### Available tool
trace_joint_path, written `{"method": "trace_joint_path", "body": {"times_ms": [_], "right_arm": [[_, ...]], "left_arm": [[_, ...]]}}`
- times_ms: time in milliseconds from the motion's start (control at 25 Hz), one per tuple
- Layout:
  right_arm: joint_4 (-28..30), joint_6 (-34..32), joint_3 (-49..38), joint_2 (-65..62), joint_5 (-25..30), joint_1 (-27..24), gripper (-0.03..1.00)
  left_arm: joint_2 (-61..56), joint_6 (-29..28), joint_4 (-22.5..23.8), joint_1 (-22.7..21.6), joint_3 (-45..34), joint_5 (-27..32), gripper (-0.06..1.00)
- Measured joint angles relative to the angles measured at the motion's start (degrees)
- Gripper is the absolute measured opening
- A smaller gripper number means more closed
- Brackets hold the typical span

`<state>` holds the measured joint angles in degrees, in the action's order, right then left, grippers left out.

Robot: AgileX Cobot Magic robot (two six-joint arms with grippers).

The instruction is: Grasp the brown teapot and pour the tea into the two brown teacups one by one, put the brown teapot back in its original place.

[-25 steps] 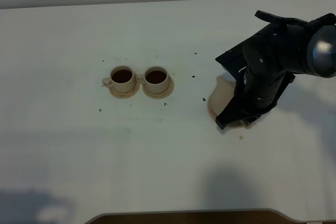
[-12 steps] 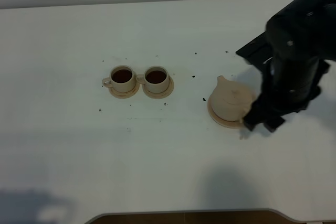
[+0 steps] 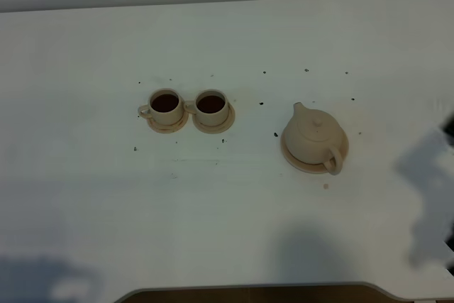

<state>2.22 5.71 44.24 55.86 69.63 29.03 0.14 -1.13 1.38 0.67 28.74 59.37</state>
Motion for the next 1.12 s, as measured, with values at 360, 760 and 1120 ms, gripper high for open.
{"method": "trace_joint_path", "body": {"times_ms": [360, 760, 1120], "right_arm": [[-2.2, 1.2, -15.7, -24.5, -7.5, 0.0, 0.52], [-3.0, 0.7, -15.9, -25.8, -8.8, 0.0, 0.52], [-1.5, -1.8, -15.9, -28.7, -8.9, -17.8, 0.52]], "left_arm": [[0.0, 0.1, 0.0, 0.0, 0.0, 0.0, 0.5], [0.0, 0.1, 0.0, 0.0, 0.0, 0.0, 0.5], [0.0, 0.1, 0.0, 0.0, 0.0, 0.0, 0.5]]}}
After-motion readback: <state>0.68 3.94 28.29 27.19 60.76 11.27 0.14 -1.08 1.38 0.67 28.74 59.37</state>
